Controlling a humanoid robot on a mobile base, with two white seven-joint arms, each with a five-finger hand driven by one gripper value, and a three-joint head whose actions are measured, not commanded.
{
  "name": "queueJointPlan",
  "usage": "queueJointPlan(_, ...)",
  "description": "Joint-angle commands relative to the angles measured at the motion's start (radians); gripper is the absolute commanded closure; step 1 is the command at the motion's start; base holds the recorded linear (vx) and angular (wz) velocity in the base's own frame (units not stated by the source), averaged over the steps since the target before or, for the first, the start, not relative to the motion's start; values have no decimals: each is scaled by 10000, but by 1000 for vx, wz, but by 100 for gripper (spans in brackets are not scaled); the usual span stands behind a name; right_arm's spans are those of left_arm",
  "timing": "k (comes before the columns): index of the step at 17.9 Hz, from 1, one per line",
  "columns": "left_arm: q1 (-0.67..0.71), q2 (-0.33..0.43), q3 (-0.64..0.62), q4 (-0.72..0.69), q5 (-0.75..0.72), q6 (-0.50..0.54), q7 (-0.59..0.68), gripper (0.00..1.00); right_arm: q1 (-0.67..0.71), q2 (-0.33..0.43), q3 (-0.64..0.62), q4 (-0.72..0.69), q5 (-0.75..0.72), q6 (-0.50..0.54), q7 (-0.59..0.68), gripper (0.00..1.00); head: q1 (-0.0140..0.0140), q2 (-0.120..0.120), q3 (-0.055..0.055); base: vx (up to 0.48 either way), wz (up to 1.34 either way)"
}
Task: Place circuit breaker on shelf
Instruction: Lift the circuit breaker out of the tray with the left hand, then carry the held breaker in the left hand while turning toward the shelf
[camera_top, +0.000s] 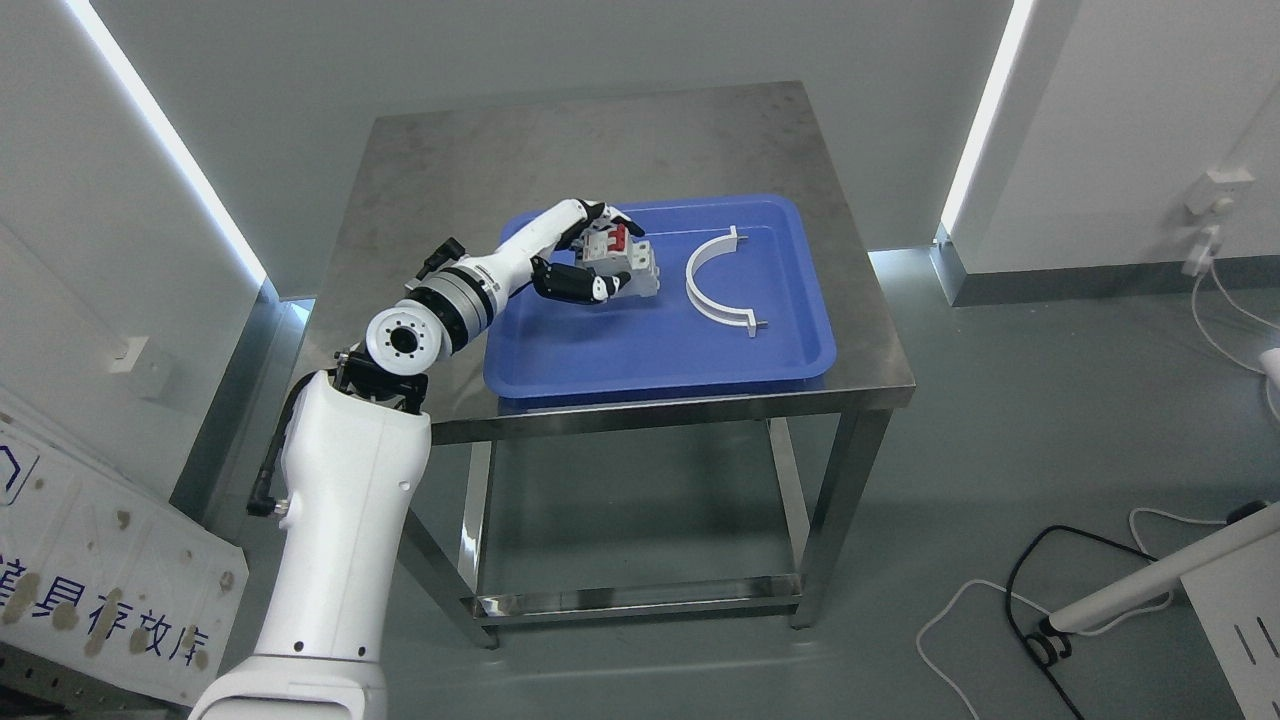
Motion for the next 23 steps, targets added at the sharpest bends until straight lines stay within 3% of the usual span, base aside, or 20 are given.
queueJointPlan(1,516,-147,3932,-1169,2949,-1043,1671,80,0,-175,1,-15,0,-2,-5,0,0,0,0,0,0)
queueJointPlan(3,1237,-147,3935,-1965,3519,-1936,2150,80,0,-175,1,0,0,-2,-5,0,0,0,0,0,0)
queueJointPlan(7,2250,-147,3859,-3730,3905,-1924,3452,80,0,-175,1,0,0,-2,-5,0,0,0,0,0,0)
queueJointPlan(11,4074,-147,2589,-5173,4134,-2642,3502,81,0,-175,1,0,0,-2,-5,0,0,0,0,0,0)
queueJointPlan(14,4889,-147,1973,-5497,4364,-3058,3486,81,0,-175,1,0,0,-2,-5,0,0,0,0,0,0)
queueJointPlan(17,5564,-147,1711,-5819,4411,-3487,3059,82,0,-175,1,0,0,-2,-5,0,0,0,0,0,0)
queueJointPlan(21,6240,-147,1741,-5988,4411,-4086,1020,81,0,-175,1,0,0,-2,-5,0,0,0,0,0,0)
queueJointPlan(23,6318,-147,1803,-6126,4411,-4133,940,81,0,-175,1,0,0,-2,-5,0,0,0,0,0,0)
